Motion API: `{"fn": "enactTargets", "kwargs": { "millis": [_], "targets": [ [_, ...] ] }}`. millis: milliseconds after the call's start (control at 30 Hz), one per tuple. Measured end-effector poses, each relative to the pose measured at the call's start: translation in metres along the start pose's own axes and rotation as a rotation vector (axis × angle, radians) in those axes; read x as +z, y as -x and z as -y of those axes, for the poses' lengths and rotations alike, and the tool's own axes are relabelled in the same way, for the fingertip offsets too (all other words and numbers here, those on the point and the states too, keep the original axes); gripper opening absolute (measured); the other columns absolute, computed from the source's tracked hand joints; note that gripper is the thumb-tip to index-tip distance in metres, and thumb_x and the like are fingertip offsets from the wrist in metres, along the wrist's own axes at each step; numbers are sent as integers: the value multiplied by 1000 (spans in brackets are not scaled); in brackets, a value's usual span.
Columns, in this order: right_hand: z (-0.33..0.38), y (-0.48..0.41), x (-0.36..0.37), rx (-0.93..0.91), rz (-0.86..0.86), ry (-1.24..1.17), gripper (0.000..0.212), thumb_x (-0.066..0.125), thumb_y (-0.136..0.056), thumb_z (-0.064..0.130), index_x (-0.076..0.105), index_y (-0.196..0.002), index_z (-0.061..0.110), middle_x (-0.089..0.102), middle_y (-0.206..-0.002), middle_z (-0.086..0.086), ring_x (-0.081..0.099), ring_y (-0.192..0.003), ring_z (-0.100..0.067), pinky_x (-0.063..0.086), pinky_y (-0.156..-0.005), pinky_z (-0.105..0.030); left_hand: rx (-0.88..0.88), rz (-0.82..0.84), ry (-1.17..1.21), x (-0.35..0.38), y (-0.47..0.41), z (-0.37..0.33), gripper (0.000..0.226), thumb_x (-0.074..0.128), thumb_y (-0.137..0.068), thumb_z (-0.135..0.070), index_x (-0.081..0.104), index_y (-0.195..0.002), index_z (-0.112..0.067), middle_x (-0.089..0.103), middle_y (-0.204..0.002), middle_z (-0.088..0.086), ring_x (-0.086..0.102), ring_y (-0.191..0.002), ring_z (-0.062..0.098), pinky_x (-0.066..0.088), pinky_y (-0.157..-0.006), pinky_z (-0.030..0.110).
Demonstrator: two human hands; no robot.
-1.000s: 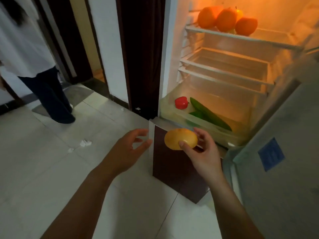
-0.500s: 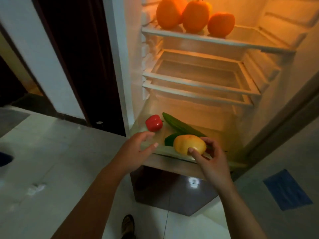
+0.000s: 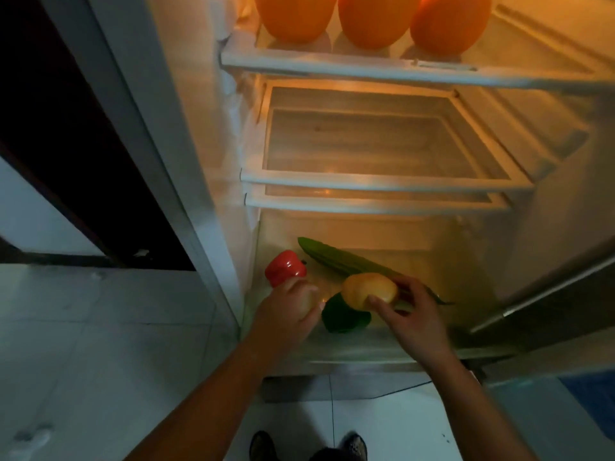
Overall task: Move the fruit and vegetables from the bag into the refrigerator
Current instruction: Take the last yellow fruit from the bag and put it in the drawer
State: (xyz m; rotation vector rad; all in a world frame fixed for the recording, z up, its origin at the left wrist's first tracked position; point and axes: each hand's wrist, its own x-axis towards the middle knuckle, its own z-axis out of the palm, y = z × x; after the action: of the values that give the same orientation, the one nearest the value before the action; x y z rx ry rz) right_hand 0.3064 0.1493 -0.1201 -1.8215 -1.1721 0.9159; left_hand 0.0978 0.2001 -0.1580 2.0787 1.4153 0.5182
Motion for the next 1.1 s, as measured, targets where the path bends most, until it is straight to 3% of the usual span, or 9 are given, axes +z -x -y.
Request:
{"fn": "enactTargets", "kwargs": {
  "millis": [167, 267, 367, 533, 600, 733, 900, 967, 1100],
  "targets": [
    [0, -22, -2, -12, 63, 56, 54, 75, -76, 27, 48, -124, 24, 51, -114, 10, 50, -101, -9, 40, -68, -13, -90, 67, 42, -3, -2, 4, 57, 37, -85, -59, 44, -132, -28, 44, -136, -1, 47, -118, 15, 36, -96, 25],
    [2, -30, -3, -18, 159, 22, 51, 77, -74, 25, 50, -117, 30, 52, -110, 14, 52, -97, -5, 43, -68, -12, -113, 149, 218, -9, -4, -4, 49, 51, -79, -58, 36, -123, -43, 45, -130, -7, 44, -120, 11, 35, -101, 27],
    [0, -32, -4, -63, 232, -30, 48, 79, -71, 18, 53, -108, 36, 52, -110, 22, 54, -98, 1, 50, -66, -12, -132, 167, 366, -11, -11, -12, 56, 69, -80, -38, 39, -126, -35, 41, -119, -19, 41, -116, 5, 36, -94, 23],
    [-5, -35, -5, -109, 337, -81, 51, 78, -72, 12, 55, -111, 34, 51, -118, 22, 52, -107, 1, 52, -77, -15, -126, 208, 466, -2, -22, -16, 68, 71, -79, -30, 28, -127, -51, 35, -129, -24, 43, -115, -1, 40, -84, 10],
    [-7, -37, -5, -114, 373, -68, 51, 78, -73, 13, 54, -112, 36, 50, -118, 23, 51, -107, 3, 51, -76, -12, -115, 210, 435, 0, -22, -18, 63, 69, -81, -28, 31, -124, -52, 35, -121, -30, 43, -107, -9, 42, -81, 7],
    [-13, -42, -2, -97, 410, 7, 52, 77, -74, 19, 50, -113, 40, 48, -115, 25, 49, -107, 0, 46, -78, -12, -110, 172, 365, 7, -17, -14, 55, 69, -81, -28, 37, -121, -48, 37, -119, -32, 43, -113, 0, 40, -82, 7],
    [-29, -48, -4, -6, 369, 158, 61, 75, -76, 31, 46, -129, 36, 49, -129, 8, 45, -116, -8, 43, -89, -25, -319, 71, 131, 8, -12, 4, 59, 62, -87, -29, 34, -139, -24, 39, -141, 3, 42, -121, 16, 37, -98, 29],
    [-30, -52, -3, -16, 385, 231, 64, 75, -76, 33, 44, -132, 34, 46, -137, 5, 44, -123, -13, 43, -94, -28, -375, 93, -3, 10, -12, 5, 59, 56, -90, -34, 30, -142, -23, 40, -142, 5, 44, -124, 23, 38, -100, 35],
    [-26, -64, 5, -61, 464, 368, 74, 77, -74, 32, 39, -137, 31, 39, -144, 4, 42, -128, -17, 41, -93, -25, -369, 175, -140, 16, -12, 3, 51, 50, -93, -34, 31, -139, -21, 47, -132, 7, 48, -117, 24, 39, -91, 32]
  ]
}}
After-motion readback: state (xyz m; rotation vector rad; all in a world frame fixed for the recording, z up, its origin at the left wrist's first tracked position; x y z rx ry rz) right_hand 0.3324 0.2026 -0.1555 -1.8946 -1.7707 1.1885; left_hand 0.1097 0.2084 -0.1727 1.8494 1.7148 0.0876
